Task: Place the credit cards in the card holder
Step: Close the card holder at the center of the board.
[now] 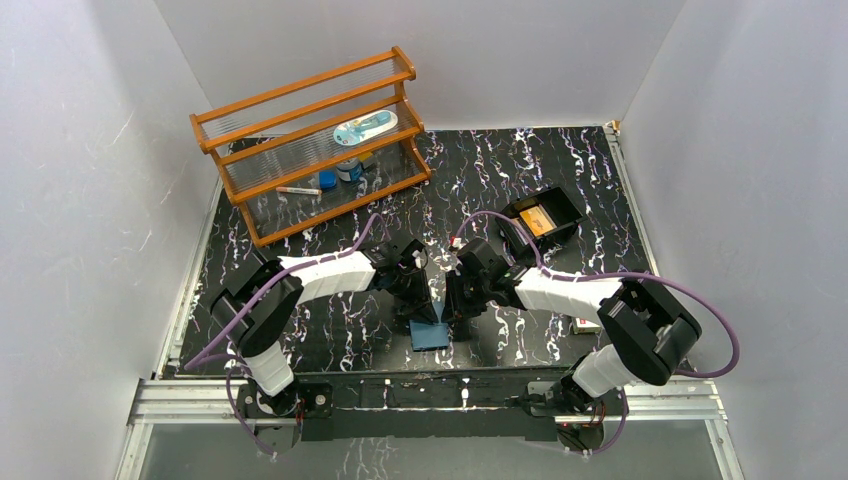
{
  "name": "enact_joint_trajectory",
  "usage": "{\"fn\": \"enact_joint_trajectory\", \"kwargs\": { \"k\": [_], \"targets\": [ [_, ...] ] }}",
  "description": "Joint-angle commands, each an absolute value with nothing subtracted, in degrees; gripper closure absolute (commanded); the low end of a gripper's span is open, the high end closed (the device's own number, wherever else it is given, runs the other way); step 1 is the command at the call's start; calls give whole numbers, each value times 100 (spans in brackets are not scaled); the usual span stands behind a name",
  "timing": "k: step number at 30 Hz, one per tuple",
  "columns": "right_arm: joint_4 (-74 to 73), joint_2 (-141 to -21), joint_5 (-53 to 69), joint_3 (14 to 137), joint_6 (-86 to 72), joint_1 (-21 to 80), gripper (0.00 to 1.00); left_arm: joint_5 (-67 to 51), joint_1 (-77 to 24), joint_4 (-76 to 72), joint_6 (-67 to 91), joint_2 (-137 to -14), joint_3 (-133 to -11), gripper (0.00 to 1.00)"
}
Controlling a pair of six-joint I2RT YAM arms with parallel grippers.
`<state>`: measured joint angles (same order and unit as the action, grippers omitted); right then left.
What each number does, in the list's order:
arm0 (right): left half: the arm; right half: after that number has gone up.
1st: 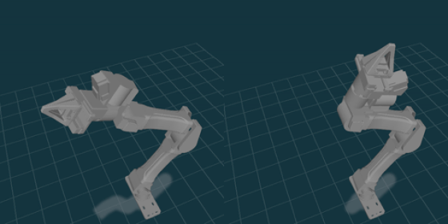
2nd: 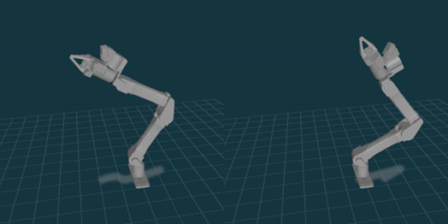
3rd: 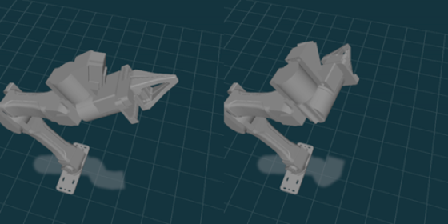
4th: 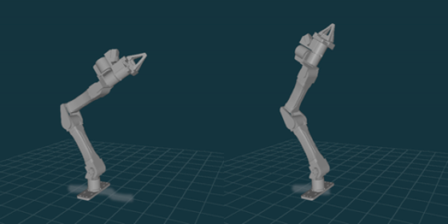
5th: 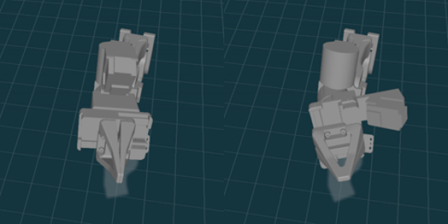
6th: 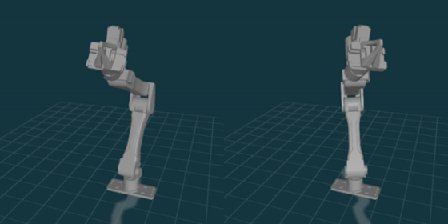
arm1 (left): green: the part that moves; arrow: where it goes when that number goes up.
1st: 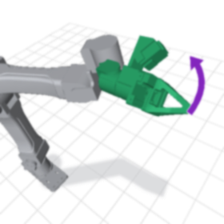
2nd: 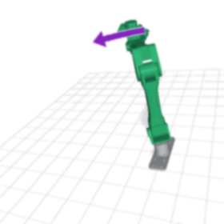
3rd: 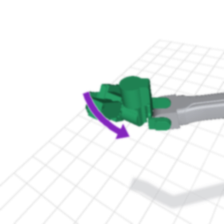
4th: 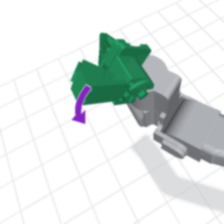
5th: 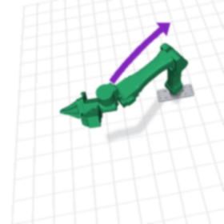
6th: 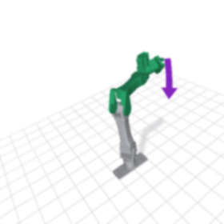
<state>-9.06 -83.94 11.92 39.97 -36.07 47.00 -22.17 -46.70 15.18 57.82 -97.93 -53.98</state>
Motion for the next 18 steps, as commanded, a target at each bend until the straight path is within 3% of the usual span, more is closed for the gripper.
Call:
{"fn": "enact_joint_trajectory", "kwargs": {
  "k": [1, 13, 18],
  "targets": [
    [-896, -8270, 1130, 4118, -3639, 4729, 71, -1977, -4873, 2208, 5653, -9890, -5361, 85],
    [-873, -8305, 1134, 4078, -3639, 4728, 73, -1761, -4956, 2624, 5608, -9757, -5528, 80],
    [-870, -8314, 1138, 4093, -3625, 4729, 73, -1694, -4956, 2759, 5558, -9772, -5643, 86]
  ]
}}
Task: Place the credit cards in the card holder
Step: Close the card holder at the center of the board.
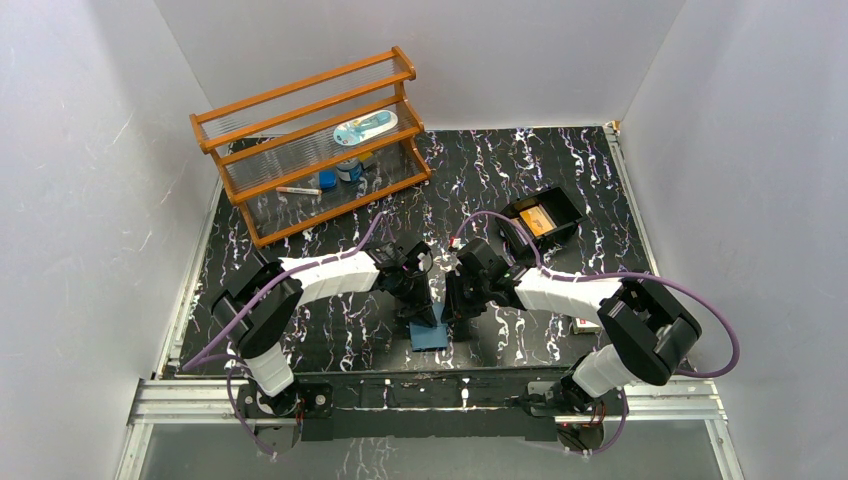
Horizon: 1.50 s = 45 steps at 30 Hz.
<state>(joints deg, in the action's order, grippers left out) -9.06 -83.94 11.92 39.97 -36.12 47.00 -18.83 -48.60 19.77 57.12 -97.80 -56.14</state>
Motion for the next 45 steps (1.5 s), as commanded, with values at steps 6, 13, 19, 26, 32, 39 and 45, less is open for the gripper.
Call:
{"fn": "enact_joint_trajectory", "kwargs": {
  "k": [6, 13, 19, 26, 32, 39, 45],
  "targets": [
    [-822, -8328, 1262, 4096, -3618, 4734, 74, -1570, -4957, 2878, 5515, -9824, -5717, 82],
    [-835, -8358, 1401, 4137, -3543, 4735, 75, -1595, -4949, 2821, 5565, -9704, -5741, 76],
    [-839, -8392, 1488, 4178, -3518, 4753, 75, -1490, -4955, 2730, 5663, -9482, -5632, 70],
    [-861, -8400, 1537, 4249, -3480, 4787, 77, -1371, -4944, 2601, 5704, -9437, -5539, 72],
    [-835, -8442, 1554, 4321, -3469, 4859, 77, -1370, -4945, 2442, 5728, -9414, -5489, 72],
    [-817, -8470, 1573, 4368, -3437, 4915, 77, -1316, -4941, 2330, 5764, -9301, -5457, 72],
    [-844, -8486, 1556, 4352, -3443, 4955, 77, -1271, -4948, 2361, 5790, -9313, -5435, 73]
  ]
}}
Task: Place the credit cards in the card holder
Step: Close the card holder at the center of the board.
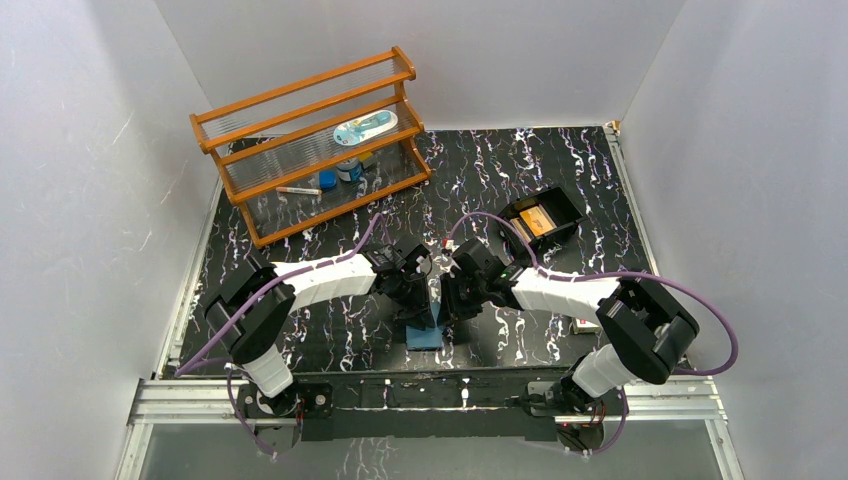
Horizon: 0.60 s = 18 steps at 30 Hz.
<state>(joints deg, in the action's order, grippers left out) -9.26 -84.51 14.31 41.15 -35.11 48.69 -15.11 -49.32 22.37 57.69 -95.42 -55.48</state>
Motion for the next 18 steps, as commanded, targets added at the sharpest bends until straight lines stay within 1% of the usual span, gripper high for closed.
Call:
{"fn": "enact_joint_trajectory", "kwargs": {
  "k": [1, 8, 18],
  "targets": [
    [-851, -8483, 1556, 4351, -3441, 4957, 77, -1254, -4946, 2368, 5798, -9313, -5422, 73],
    [-843, -8582, 1595, 4359, -3401, 4992, 77, -1264, -4947, 2457, 5789, -9317, -5515, 73],
    [-861, -8595, 1547, 4351, -3401, 4995, 77, -1204, -4942, 2807, 5808, -8947, -5818, 70]
  ]
}}
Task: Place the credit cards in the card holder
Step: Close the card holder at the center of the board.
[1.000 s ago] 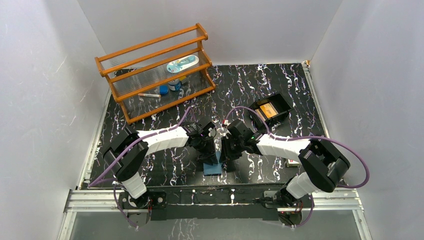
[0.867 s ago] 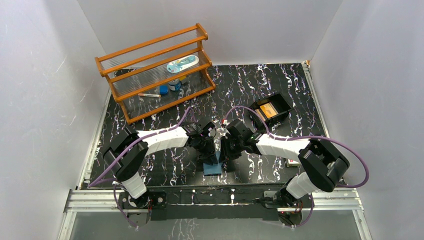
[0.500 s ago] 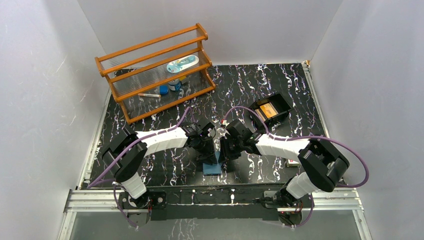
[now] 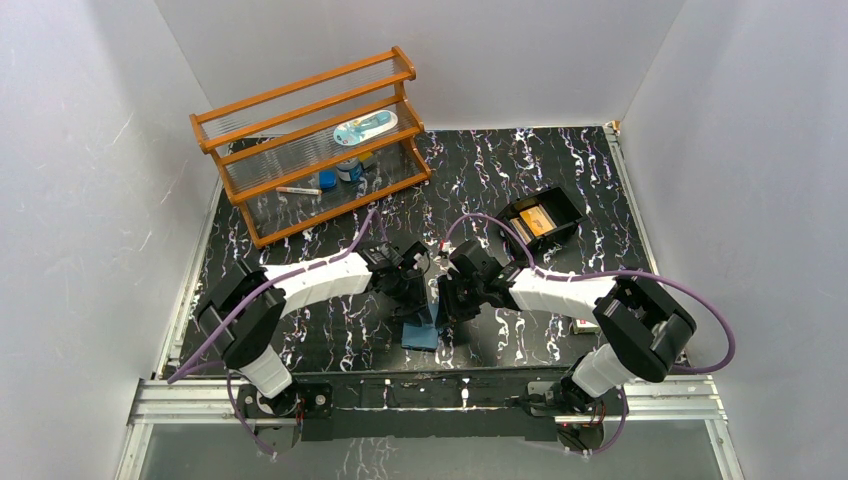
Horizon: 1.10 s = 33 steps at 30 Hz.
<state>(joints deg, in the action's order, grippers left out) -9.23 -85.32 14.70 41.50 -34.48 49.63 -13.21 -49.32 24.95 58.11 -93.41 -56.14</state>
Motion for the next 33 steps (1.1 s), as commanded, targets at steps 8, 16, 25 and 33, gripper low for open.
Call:
{"fn": "enact_joint_trajectory", "kwargs": {
  "k": [8, 16, 25, 33],
  "targets": [
    [-853, -8596, 1529, 4342, -3417, 4998, 77, -1011, -4943, 2934, 5727, -9063, -5866, 70],
    [-861, -8587, 1521, 4342, -3427, 5000, 77, -993, -4941, 2945, 5571, -9507, -6069, 71],
    [-851, -8578, 1514, 4359, -3434, 4999, 77, -1078, -4939, 2852, 5559, -9734, -5992, 74],
    [-844, -8576, 1494, 4366, -3445, 4999, 77, -1111, -4939, 2839, 5592, -9752, -5889, 83]
  ]
}}
